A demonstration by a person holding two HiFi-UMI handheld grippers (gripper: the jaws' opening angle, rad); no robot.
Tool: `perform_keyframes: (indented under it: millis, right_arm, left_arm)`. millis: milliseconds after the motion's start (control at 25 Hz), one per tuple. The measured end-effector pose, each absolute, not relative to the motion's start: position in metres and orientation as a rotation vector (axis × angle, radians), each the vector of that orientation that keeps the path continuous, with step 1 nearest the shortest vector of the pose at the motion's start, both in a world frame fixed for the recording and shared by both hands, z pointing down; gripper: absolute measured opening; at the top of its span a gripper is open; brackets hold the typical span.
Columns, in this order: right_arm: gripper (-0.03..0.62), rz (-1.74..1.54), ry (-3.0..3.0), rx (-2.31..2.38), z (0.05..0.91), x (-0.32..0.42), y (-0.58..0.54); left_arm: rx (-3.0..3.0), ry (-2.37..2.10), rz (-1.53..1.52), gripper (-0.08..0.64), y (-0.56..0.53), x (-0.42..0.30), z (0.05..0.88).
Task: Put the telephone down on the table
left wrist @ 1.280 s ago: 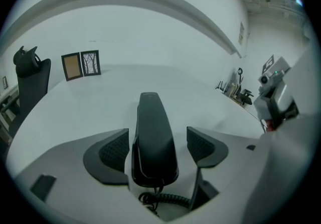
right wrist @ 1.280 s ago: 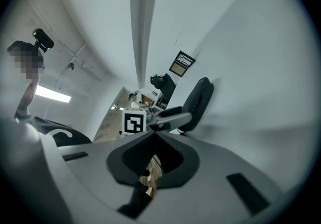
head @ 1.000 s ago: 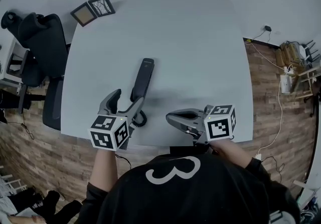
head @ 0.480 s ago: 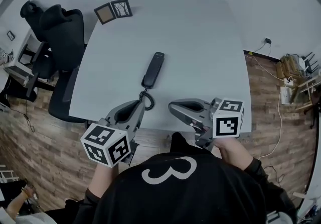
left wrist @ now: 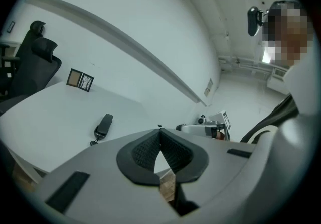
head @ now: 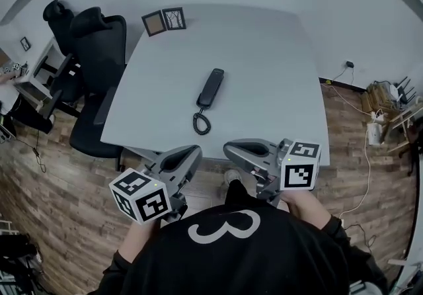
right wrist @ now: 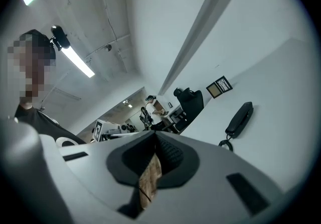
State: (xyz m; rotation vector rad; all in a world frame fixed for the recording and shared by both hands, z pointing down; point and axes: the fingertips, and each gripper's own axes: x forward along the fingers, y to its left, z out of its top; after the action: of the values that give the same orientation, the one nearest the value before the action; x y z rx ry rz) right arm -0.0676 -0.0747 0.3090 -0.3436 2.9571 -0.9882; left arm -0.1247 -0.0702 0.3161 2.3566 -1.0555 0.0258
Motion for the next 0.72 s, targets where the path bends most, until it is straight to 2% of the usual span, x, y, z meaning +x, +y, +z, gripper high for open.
perform_keyframes:
  millis: [720]
  right_arm:
    - [0.009,-1.026,2.977,-0.420,0.326,-0.069,-0.027]
  left_arm:
    - [2.379,-0.980,0.037,0.012,-0.026,-0.117,0.322]
